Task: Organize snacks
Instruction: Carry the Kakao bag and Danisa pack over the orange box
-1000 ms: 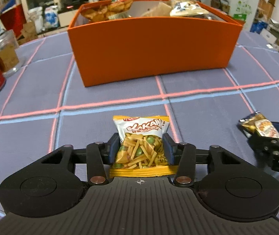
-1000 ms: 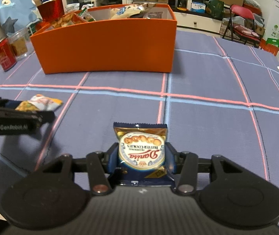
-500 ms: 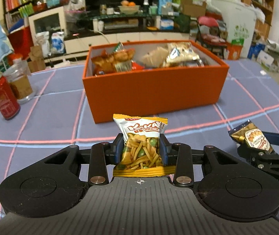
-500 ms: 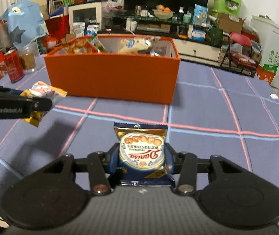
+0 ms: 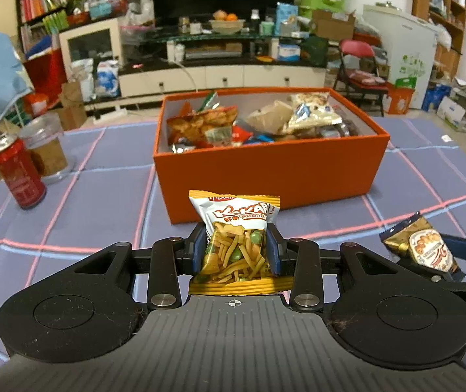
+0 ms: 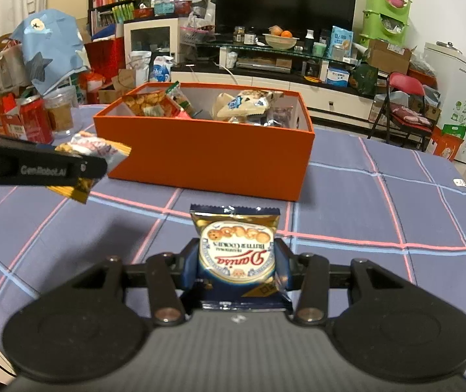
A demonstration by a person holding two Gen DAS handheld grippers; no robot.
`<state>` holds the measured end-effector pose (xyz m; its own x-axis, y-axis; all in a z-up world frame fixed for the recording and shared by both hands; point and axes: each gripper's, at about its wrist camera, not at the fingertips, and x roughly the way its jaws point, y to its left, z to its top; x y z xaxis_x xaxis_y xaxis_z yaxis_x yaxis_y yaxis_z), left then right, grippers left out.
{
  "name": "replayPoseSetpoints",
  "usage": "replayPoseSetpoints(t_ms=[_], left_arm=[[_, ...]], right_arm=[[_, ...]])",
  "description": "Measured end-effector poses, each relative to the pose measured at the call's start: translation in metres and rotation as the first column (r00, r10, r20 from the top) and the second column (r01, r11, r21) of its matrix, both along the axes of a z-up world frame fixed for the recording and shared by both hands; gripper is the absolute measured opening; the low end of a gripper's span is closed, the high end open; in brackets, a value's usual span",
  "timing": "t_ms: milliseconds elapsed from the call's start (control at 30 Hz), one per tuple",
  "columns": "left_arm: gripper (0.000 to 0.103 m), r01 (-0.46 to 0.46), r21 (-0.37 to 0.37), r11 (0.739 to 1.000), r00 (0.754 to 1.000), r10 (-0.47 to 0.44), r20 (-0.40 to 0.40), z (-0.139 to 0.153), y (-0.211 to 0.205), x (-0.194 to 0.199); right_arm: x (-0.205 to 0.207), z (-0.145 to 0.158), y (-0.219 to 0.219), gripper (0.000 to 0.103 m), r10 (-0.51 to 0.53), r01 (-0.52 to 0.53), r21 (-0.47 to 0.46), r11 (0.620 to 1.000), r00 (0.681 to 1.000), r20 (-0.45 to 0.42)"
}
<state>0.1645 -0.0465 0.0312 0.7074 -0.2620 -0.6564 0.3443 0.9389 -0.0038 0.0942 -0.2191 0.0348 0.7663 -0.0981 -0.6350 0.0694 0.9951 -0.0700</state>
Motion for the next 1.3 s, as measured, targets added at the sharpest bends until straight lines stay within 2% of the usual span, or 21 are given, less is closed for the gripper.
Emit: replayPoseSetpoints(t_ms=[233, 767, 1300], left_arm=[[0.019, -0.032, 0.040, 0.999, 0.999, 0.032, 0.001, -0.007, 0.004, 0.002], [0.019, -0.057, 0.032, 0.998, 0.998, 0.057, 0.006, -0.004, 0.007, 0.006], [0.020, -0.058, 0.066, 0.996, 0.998, 0.059, -0.008, -0.012, 0.001, 0.012]], right_arm=[[0.001, -0.002, 0.009, 0.047, 0.007, -0.007, -0.015, 1.000, 1.000, -0.007], [0.001, -0.003, 0.019, 0.047, 0.007, -0.007, -0.023, 1.000, 1.000, -0.015], [0.008, -0.014, 0.014, 0.047, 0.013, -0.012, 0.001, 1.000, 0.999, -0.040]])
